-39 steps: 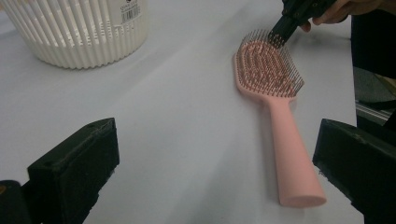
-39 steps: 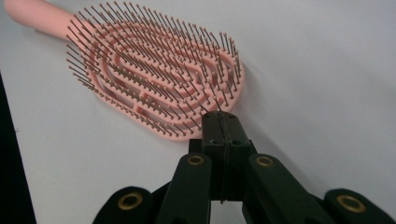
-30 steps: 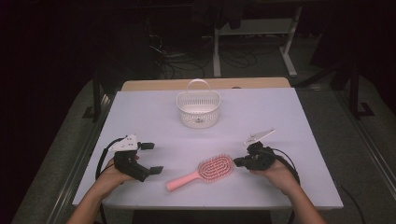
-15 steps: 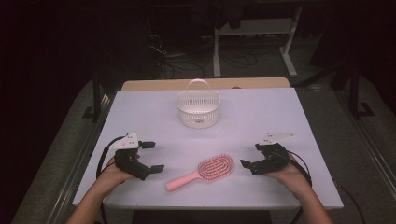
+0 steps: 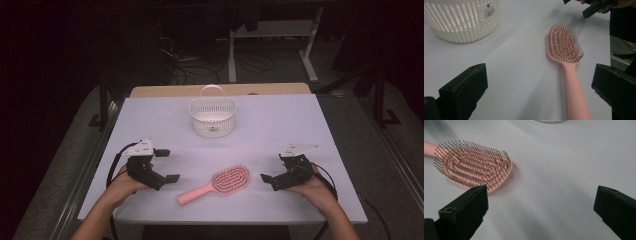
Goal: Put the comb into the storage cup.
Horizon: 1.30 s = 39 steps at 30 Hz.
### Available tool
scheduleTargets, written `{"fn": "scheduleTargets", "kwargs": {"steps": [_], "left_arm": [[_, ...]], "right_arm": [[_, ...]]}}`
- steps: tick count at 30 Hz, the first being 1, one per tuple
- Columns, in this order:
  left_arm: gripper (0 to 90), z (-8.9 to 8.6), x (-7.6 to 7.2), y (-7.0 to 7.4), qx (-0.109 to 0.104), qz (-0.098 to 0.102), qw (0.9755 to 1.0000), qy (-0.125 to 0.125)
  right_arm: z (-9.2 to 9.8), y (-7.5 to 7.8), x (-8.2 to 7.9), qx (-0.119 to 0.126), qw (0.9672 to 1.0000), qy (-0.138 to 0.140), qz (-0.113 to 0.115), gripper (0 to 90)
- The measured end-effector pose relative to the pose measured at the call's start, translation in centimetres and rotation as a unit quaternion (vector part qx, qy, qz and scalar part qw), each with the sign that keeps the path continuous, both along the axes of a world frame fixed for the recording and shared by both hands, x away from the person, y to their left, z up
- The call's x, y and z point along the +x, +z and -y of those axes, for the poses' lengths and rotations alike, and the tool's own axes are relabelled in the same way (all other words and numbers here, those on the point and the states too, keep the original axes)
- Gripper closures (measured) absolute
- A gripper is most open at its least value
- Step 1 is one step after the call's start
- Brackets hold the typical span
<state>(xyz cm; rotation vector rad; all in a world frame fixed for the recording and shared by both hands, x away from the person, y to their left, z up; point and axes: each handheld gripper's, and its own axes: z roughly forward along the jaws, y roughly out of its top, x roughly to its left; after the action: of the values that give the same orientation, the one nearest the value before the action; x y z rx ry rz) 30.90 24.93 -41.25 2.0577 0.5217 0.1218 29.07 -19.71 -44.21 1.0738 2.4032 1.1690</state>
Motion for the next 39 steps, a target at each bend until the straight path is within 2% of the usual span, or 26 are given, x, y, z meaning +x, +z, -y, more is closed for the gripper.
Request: {"fn": "scheduleTargets", "kwargs": {"steps": [6, 23, 28, 36, 37, 39], "left_arm": [[0.1, 1.4, 0.3, 0.4, -0.001, -0.008, 0.9999, -0.008], [0.1, 6.1, 0.8, 0.9, 0.014, -0.009, 0.9989, -0.044], [0.2, 7.1, 0.9, 0.8, 0.016, -0.01, 0.9987, -0.047], [0.7, 7.9, 0.6, -0.1, 0.038, -0.019, 0.998, -0.048], [0.7, 8.0, 0.5, -0.4, 0.047, -0.022, 0.9976, -0.046], [4.7, 8.1, 0.4, -0.6, 0.054, -0.025, 0.9972, -0.046]], "right_arm": [[0.1, 0.0, 0.0, 0.001, 1.0, 0.0, -0.001, 0.0], [0.0, 0.2, 0.1, 0.003, 1.0, 0.003, -0.007, 0.0], [0.1, 0.2, 0.1, 0.004, 1.0, 0.003, -0.007, 0.0], [0.1, 0.2, 0.1, 0.004, 1.0, 0.004, -0.007, 0.0], [0.0, 0.2, 0.1, 0.004, 1.0, 0.004, -0.007, 0.0], [0.0, 0.2, 0.2, 0.001, 1.0, 0.004, -0.007, 0.0]]}}
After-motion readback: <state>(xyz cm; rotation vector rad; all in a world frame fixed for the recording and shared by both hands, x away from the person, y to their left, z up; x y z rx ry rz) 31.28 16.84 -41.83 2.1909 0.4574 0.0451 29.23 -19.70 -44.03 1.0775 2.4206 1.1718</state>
